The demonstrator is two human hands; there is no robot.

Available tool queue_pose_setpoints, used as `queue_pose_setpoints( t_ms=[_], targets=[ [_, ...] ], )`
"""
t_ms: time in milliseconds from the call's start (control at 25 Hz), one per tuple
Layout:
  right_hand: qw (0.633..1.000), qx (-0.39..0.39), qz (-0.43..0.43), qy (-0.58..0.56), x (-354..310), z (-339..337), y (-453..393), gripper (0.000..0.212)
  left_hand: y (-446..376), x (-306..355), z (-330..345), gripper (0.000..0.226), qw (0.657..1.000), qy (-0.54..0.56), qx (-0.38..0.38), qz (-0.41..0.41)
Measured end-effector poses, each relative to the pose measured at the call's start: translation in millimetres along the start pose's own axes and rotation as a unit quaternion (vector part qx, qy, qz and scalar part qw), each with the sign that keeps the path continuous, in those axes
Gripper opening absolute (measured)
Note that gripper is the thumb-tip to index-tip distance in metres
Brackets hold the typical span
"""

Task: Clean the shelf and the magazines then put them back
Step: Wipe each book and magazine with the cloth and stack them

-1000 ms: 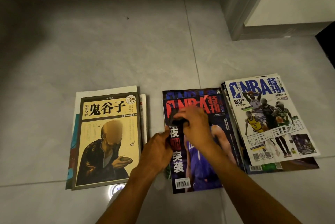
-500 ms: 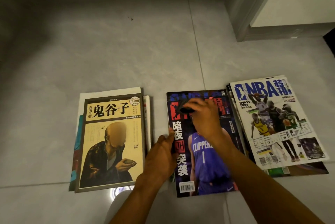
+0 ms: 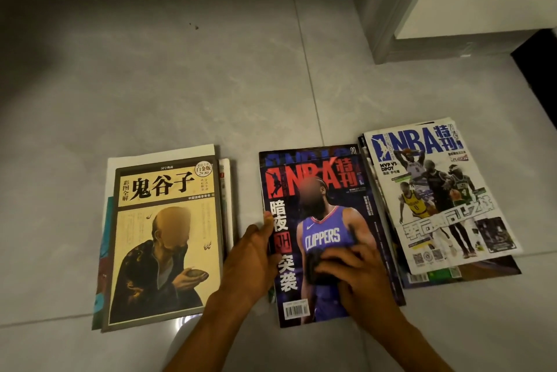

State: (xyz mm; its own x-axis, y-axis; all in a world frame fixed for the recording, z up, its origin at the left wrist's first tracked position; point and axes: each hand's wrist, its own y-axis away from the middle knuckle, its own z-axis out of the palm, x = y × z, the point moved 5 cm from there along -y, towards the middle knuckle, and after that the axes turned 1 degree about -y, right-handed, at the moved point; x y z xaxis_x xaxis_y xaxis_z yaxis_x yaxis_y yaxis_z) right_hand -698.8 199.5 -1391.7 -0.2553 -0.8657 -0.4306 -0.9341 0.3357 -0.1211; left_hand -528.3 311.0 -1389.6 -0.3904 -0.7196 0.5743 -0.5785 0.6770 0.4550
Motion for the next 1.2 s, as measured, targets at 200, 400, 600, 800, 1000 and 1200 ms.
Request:
queue_pose_setpoints(
  t_ms=[200, 400, 600, 800, 1000, 1200],
  targets=[
    [0.985, 0.012, 0.174, -0.005, 90.2, -31.8, -132.4, 0.044, 0.1, 4.6, 0.7, 0.07, 1.0, -0.002, -0.007, 0.001],
    [0.978, 0.031, 0.204, 0.013, 88.9, -39.3, -98.2, 0.039, 0.8, 5.4, -0.9, 0.069, 1.0, 0.0, -0.006, 0.0],
    [0.985, 0.055, 0.156, 0.049, 57.0, -39.7, -33.2, 0.031, -2.1, 6.2, -1.1, 0.069, 1.0, 0.004, 0.001, 0.002],
    [0.976, 0.069, 0.197, 0.062, 97.8, -50.7, -131.9, 0.038, -2.5, 4.9, -1.6, 0.064, 1.0, 0.006, -0.005, -0.003],
    [0.976, 0.075, 0.202, 0.005, 75.7, -47.6, -68.7, 0.024, -1.0, 6.3, -1.6, 0.073, 0.999, -0.042, -0.012, -0.006],
    [0.963, 0.096, 0.25, 0.03, 39.0, -26.0, 66.0, 0.058, -3.2, 7.3, 0.2, 0.074, 0.999, -0.044, -0.011, -0.01]
  ],
)
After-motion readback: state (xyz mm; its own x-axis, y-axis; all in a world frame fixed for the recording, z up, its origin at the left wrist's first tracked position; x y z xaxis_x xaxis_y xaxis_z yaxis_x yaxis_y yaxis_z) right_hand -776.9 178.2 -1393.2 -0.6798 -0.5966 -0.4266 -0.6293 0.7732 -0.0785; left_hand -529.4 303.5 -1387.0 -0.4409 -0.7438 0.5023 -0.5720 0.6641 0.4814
